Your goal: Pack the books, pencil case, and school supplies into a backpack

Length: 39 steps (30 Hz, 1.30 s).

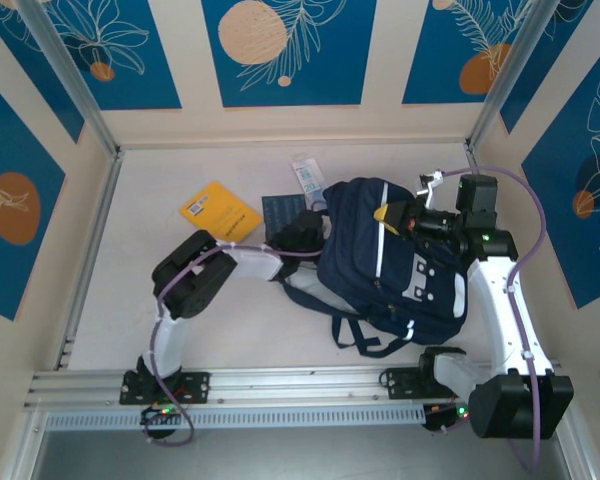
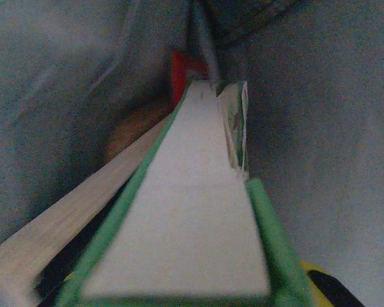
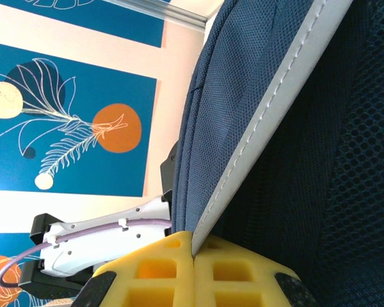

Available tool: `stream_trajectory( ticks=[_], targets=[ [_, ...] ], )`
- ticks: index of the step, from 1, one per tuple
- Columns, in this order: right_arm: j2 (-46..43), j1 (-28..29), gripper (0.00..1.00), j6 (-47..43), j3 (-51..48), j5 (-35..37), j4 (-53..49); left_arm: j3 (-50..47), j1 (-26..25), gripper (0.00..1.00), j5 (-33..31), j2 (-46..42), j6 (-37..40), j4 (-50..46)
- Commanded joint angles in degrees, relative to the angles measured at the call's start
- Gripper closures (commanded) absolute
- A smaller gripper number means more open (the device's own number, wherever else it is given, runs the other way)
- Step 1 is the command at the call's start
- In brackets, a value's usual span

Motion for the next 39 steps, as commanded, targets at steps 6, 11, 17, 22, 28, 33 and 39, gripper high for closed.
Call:
stream_trajectory(
  ticks=[6,11,17,22,28,33,39],
  targets=[
    [-1.0,0.5,1.0,-1.3,4.0,-3.7,2.1,20.4,-6.6,0.5,-1.0,7.8,6.9,-22.6],
    [-1.4,0.9,1.0,-3.7,4.9,-0.8,-1.1,18.3,-6.3,0.16,-3.3,5.4,9.2,-26.4],
    [-2.0,1.0,1.0,-5.3,5.0,1.4,-2.8,14.9,-5.2,0.02,-2.5,0.7,11.3,-26.3],
    [-2.8,1.0,1.0,-6.1,4.9,2.9,-3.8,11.5,-4.2,0.01,-0.7,-3.1,11.3,-24.2],
    [-3.1,1.0,1.0,-6.0,4.5,2.7,-3.4,6.6,-2.7,0.01,2.0,-6.5,8.3,-18.4],
    [-3.7,0.9,1.0,-6.1,4.4,3.2,-3.7,3.0,-0.7,0.01,3.1,-9.4,6.9,-16.5],
    [-4.1,0.7,1.0,-6.6,4.0,4.6,-4.6,-1.7,1.6,0.0,2.5,-15.7,10.5,-22.4]
  ],
)
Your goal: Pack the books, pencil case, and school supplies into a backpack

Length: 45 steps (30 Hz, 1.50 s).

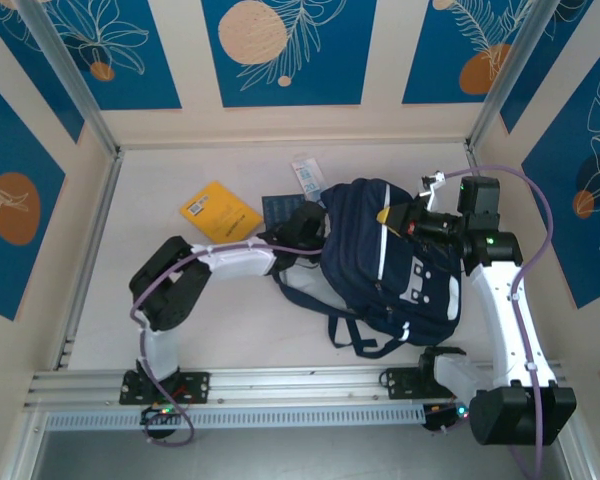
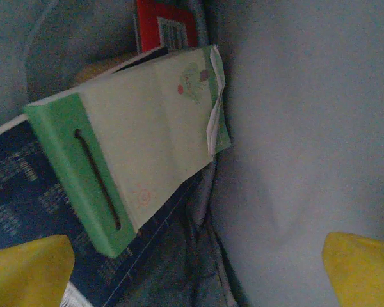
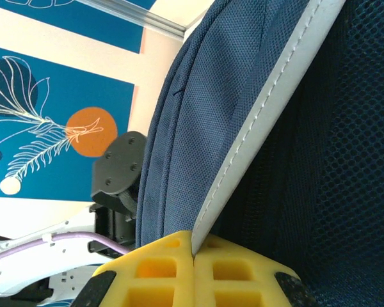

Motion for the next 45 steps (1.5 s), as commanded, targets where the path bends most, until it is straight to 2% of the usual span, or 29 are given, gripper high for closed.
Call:
stream_trajectory(
  ticks=[1,5,10,17,20,23,26,28,33,38,42,45],
  targets=[
    [-2.0,0.1,1.0,-1.4,2.0,-1.5,1.7,-0.9,1.0,0.0,0.1,-5.4,4.2,-4.7],
    [-2.0,-0.2,1.0,-1.0,2.0,-1.1,2.0,-1.7,1.3,0.0,-3.3,-8.8,8.1,-14.1],
    [-2.0,-0.3,1.0,-2.7,2.7,2.9,-0.8,-5.2,3.8,0.0,-6.1,-13.7,9.8,-19.4],
    [-2.6,0.3,1.0,-5.9,2.4,13.1,-4.6,-8.9,9.2,0.0,-10.2,-22.6,16.2,-29.5],
    [-2.2,0.5,1.0,-6.9,2.4,18.8,-5.9,-10.3,11.3,0.0,-13.9,-26.7,19.1,-33.6],
    [-1.5,2.3,1.0,-10.7,4.8,28.1,-9.6,-11.2,13.2,0.0,-19.8,-29.5,21.9,-37.5],
    [-1.0,4.5,1.0,-13.6,6.5,34.3,-11.4,-11.4,13.8,0.0,-24.7,-28.8,24.1,-38.3],
    [-0.4,5.2,1.0,-14.1,6.9,34.8,-11.6,-10.7,13.7,0.02,-25.3,-25.4,24.8,-38.1],
    [1.4,5.4,1.0,-13.8,7.5,34.3,-11.3,-9.8,11.8,0.19,-19.9,-15.8,23.1,-32.9],
    [3.1,5.9,1.0,-14.0,7.7,36.5,-11.2,-7.1,3.8,0.37,-15.7,-9.6,20.4,-26.4],
    [3.2,6.0,1.0,-13.9,6.0,40.0,-9.9,-2.6,-1.6,0.4,-12.6,-4.8,17.1,-21.5],
    [3.0,5.7,1.0,-13.0,4.4,42.4,-8.9,-0.5,-3.0,0.39,-12.3,-3.0,16.0,-21.8]
  ],
)
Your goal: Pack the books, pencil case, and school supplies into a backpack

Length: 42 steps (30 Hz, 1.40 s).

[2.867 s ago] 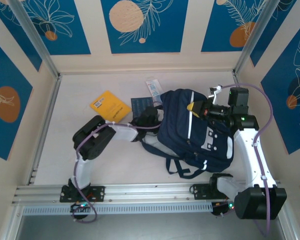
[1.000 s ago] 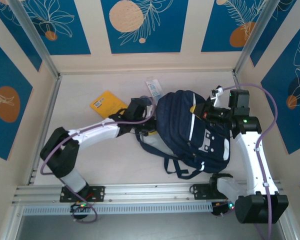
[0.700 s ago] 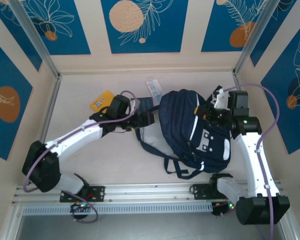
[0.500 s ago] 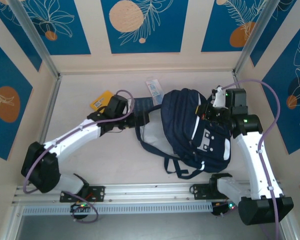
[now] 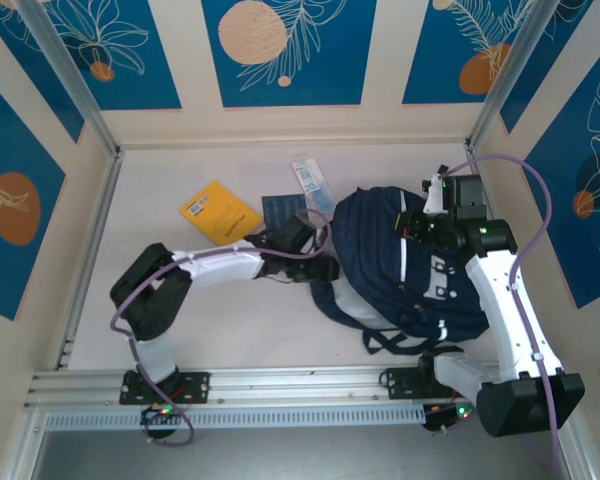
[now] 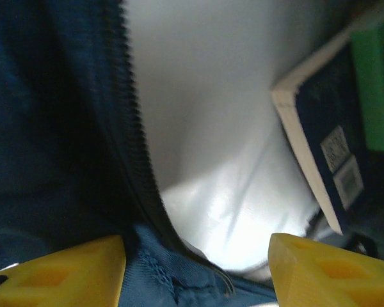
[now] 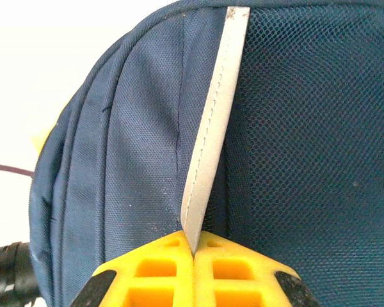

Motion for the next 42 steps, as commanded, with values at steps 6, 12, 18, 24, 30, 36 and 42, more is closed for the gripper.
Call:
stream_trajectory(
  ticks=[6,12,18,24,30,36,42],
  targets=[
    [-0.9,-0.5,1.0,2.7,-7.5,4.2,7.5,-3.1,0.2,0.22,-2.5,-5.2,-0.9,-3.1],
    [-1.1,-0.2,1.0,5.8,-13.8,6.6,10.9,-9.5,3.1,0.06,-12.5,-20.6,3.3,-11.8],
    [1.2,4.4,0.66,3.7,-13.3,11.9,10.2,-10.1,8.8,0.0,-19.6,-33.2,5.5,-23.1],
    [4.4,16.0,0.55,-2.1,-5.6,22.0,11.8,-7.6,12.6,0.0,-21.4,-41.3,11.3,-29.1],
    [24.3,22.0,0.66,-1.6,7.0,17.9,14.7,-4.2,12.9,0.0,-23.9,-45.1,17.5,-34.6],
    [48.8,21.7,0.91,4.7,27.1,15.3,8.7,-5.2,13.0,0.0,-25.2,-48.5,22.3,-36.6],
    [66.3,20.3,1.0,10.2,46.7,17.7,1.7,-7.1,12.9,0.0,-26.2,-50.3,24.3,-36.2]
  ],
)
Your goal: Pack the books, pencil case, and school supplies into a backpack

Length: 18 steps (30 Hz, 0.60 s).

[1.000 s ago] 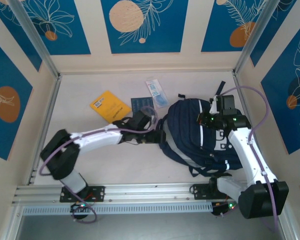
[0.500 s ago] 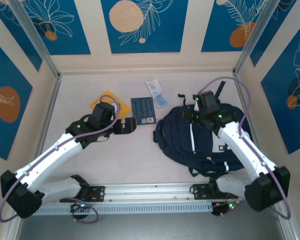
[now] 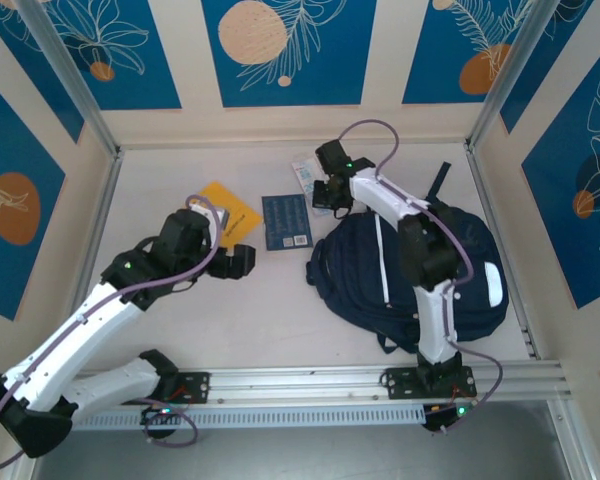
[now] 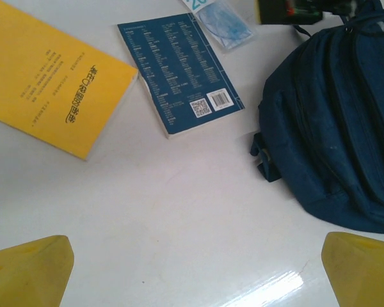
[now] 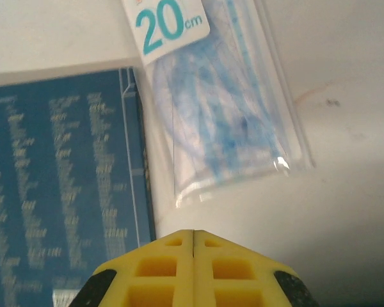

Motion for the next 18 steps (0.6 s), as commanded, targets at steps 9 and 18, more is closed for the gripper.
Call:
stream_trajectory(
  ticks=[9,18],
  targets=[
    [42.8,-3.0,1.0,10.3,75.6,3.0,-40.7,-3.1,0.8,0.0,-1.2,-1.8,2.8,0.5],
    [41.7,-4.2,1.0,9.0,65.2,-6.1,-34.6,-3.5,1.1,0.0,-0.5,-1.8,3.2,1.3]
  ],
)
